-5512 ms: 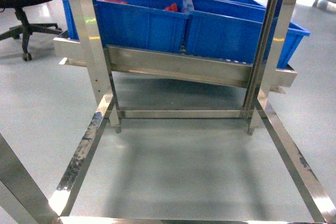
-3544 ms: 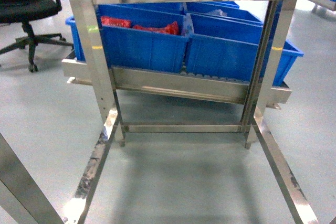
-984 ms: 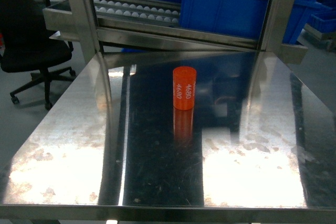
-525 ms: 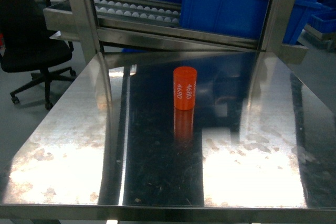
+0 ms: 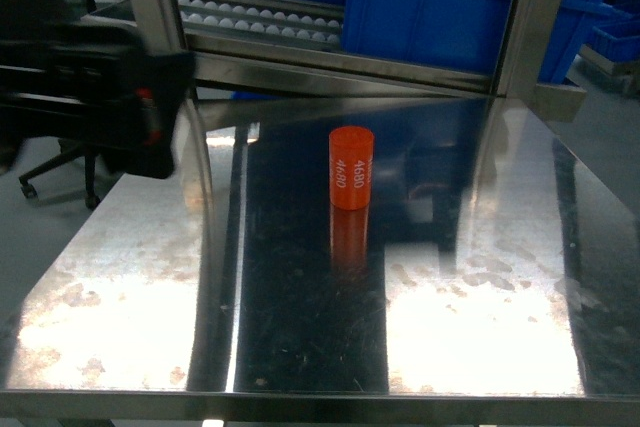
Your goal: Pick capacitor and pack into box
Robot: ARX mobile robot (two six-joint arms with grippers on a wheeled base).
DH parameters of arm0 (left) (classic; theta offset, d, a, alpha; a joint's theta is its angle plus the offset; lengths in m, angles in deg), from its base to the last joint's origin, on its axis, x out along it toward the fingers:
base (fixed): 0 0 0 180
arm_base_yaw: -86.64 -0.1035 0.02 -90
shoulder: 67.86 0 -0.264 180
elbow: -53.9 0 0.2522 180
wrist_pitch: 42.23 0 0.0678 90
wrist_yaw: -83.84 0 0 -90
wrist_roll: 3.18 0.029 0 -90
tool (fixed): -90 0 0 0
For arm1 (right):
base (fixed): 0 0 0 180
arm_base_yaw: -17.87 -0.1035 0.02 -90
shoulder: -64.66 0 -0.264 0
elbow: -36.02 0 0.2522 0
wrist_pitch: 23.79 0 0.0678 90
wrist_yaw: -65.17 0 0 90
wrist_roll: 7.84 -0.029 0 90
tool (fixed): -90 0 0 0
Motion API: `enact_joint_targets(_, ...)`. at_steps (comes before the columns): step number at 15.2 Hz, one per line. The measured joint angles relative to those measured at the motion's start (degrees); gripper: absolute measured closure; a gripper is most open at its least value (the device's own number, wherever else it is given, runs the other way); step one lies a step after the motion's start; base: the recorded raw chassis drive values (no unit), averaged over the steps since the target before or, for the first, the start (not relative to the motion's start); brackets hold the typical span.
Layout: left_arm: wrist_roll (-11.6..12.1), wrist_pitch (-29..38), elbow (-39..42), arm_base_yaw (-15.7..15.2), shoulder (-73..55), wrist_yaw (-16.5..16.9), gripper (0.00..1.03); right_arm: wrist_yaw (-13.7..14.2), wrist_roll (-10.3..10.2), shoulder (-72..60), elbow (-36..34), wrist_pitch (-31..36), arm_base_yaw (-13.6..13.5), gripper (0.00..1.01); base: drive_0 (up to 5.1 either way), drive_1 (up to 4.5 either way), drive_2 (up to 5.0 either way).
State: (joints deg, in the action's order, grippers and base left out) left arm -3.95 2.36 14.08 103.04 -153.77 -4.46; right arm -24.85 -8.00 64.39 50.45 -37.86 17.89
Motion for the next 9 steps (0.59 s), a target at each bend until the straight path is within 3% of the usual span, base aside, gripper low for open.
enact_joint_targets(5,-0.9,-2.6,-17.8,5.0,-21.2,2.7,0.05,0.0,0.0,0.0,0.0,0.0,0.0,0.03,0.0,0.00,0.0)
enact_joint_targets(9,-0.3,-4.0,-29.2,5.9,-33.8,4.5,0.05,0.0,0.0,0.0,0.0,0.0,0.0,0.03,0.0,0.00,0.0)
